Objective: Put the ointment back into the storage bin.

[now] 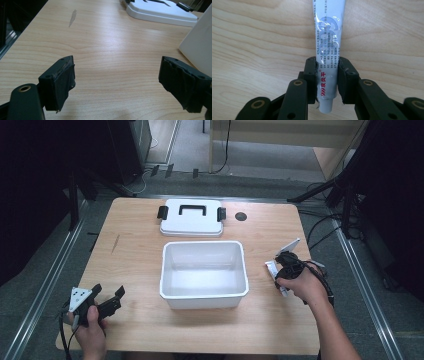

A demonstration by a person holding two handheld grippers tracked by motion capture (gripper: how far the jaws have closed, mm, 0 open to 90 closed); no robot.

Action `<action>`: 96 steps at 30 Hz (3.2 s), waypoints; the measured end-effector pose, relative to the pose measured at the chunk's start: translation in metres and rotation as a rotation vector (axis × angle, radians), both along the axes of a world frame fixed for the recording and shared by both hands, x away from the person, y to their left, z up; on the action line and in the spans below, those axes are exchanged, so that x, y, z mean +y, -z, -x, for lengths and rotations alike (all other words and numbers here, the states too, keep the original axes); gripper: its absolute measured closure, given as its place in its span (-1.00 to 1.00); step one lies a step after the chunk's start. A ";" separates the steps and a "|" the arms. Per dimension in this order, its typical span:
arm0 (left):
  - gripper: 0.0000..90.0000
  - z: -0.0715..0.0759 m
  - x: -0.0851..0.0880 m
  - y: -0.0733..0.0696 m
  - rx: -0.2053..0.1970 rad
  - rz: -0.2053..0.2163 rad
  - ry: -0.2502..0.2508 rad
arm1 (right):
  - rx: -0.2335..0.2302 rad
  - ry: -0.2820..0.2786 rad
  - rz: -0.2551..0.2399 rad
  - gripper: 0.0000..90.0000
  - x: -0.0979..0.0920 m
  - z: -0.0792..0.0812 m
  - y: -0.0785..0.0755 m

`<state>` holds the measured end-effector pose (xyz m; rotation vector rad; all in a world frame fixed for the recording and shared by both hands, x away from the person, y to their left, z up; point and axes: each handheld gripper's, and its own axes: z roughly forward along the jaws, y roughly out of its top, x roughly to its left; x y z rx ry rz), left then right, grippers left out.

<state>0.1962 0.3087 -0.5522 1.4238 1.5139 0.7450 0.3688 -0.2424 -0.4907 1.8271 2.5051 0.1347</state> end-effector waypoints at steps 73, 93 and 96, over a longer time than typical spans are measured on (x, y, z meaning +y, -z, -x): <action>-0.68 -0.001 0.002 0.000 0.007 0.018 0.003 | -0.052 -0.372 -0.132 0.61 0.160 0.016 -0.120; -0.68 -0.001 0.002 0.000 0.010 0.015 0.003 | 0.000 -0.388 -0.092 0.61 0.170 0.012 -0.077; -0.68 -0.001 0.002 0.000 0.010 0.016 0.003 | -0.003 -0.385 -0.091 0.61 0.171 0.012 -0.073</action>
